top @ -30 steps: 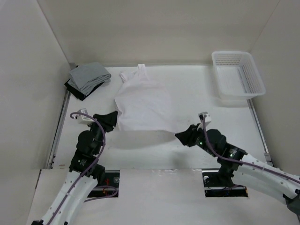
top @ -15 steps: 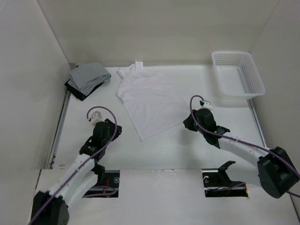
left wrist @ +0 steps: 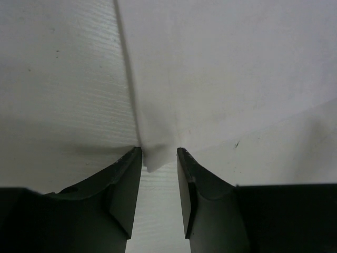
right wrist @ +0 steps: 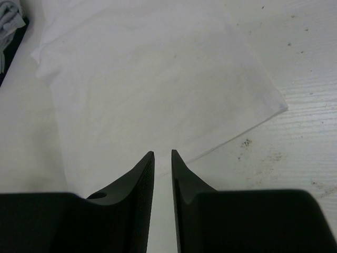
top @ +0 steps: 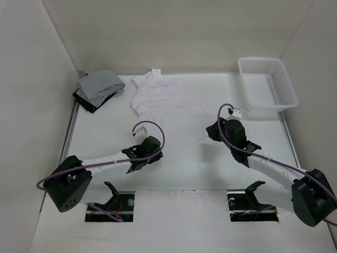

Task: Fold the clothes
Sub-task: Flatten the tank top out

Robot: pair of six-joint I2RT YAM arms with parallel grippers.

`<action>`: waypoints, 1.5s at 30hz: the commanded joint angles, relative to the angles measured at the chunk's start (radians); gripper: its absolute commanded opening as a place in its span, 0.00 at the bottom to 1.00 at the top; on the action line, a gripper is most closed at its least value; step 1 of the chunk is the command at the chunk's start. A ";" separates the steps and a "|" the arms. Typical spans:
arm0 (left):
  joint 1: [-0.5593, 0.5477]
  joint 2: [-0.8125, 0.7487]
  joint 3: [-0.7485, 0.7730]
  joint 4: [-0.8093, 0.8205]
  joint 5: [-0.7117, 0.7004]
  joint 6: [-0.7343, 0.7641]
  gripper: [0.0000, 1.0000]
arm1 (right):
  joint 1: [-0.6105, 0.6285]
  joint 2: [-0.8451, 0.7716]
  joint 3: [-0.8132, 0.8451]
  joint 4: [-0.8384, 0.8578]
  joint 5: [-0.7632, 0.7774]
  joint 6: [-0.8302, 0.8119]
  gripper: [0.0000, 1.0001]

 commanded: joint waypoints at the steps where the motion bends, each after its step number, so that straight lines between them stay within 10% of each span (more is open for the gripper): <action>1: -0.016 -0.012 0.041 -0.093 -0.073 -0.089 0.31 | 0.000 -0.044 -0.014 0.074 -0.010 -0.009 0.24; 16: -0.036 0.045 0.059 -0.105 -0.078 -0.123 0.14 | 0.006 -0.081 -0.034 0.091 -0.029 0.008 0.27; 22: -0.013 -0.058 0.021 -0.064 -0.081 -0.064 0.00 | -0.018 -0.076 -0.051 0.082 -0.004 0.014 0.42; 33: 0.335 -0.607 -0.172 -0.154 -0.005 0.146 0.00 | -0.037 0.037 -0.006 -0.034 0.046 0.069 0.43; 45: 0.511 -0.613 -0.252 -0.032 0.195 0.223 0.00 | 0.120 0.232 0.040 -0.097 0.023 0.143 0.37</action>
